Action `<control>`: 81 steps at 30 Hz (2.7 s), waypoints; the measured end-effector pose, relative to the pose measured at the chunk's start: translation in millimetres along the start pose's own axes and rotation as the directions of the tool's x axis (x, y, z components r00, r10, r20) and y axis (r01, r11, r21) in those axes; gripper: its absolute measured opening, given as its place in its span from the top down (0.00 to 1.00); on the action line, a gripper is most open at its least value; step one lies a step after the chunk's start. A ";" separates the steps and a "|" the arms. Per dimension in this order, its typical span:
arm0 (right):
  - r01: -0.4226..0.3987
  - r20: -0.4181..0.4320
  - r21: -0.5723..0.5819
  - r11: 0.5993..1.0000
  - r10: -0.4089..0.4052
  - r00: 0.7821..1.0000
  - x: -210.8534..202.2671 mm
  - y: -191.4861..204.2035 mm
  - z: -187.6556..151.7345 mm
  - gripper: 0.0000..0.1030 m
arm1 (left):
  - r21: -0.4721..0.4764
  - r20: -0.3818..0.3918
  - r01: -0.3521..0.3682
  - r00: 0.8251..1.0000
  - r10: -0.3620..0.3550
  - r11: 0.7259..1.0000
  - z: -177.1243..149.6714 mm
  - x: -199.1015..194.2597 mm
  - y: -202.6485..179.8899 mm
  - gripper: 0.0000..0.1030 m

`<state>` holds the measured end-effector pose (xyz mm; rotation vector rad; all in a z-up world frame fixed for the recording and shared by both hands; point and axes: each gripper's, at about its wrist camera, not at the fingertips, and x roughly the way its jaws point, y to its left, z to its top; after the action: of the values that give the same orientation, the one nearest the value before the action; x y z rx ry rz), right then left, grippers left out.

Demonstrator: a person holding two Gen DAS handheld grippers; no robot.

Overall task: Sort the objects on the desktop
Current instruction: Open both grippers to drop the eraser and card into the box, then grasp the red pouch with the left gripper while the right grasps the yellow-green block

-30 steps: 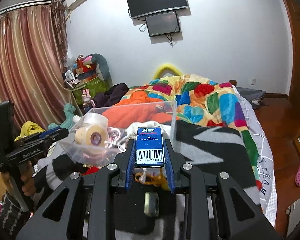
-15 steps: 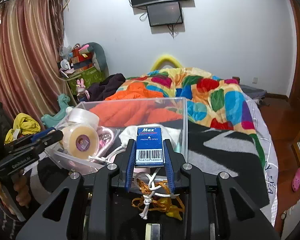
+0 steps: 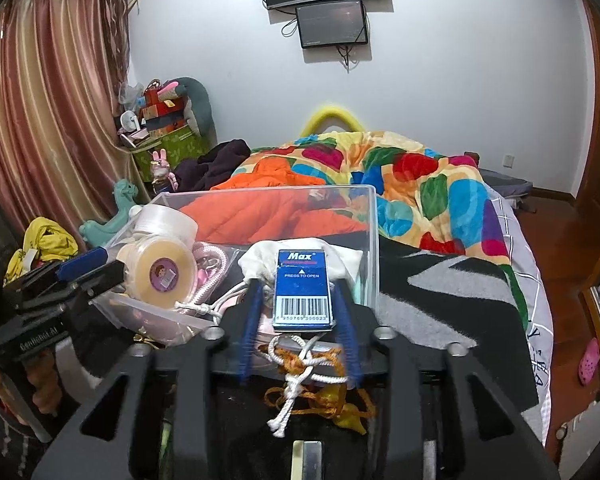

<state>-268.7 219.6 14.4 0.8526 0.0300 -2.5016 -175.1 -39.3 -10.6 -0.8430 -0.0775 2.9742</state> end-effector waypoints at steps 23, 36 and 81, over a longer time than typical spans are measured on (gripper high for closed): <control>0.121 0.073 -0.044 0.992 -0.118 0.990 -55.7 10.7 -32.3 0.23 | 0.003 0.001 0.018 1.000 -0.018 1.000 -24.7 -36.5 -9.7 0.26; 0.148 -0.008 -0.022 0.989 -0.148 0.989 -43.1 8.4 -67.9 0.23 | 0.017 -0.075 0.025 0.997 -0.024 1.000 -54.8 -63.8 -18.2 0.12; 0.024 -0.034 0.153 0.988 -0.019 0.999 -42.3 -18.9 -87.2 0.86 | 0.225 -0.214 0.028 0.977 0.021 0.974 -39.8 5.1 -86.7 0.42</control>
<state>-199.0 270.3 -33.7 0.9591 -0.1455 -2.5352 -155.6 48.8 -41.8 -1.1203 0.2635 2.7941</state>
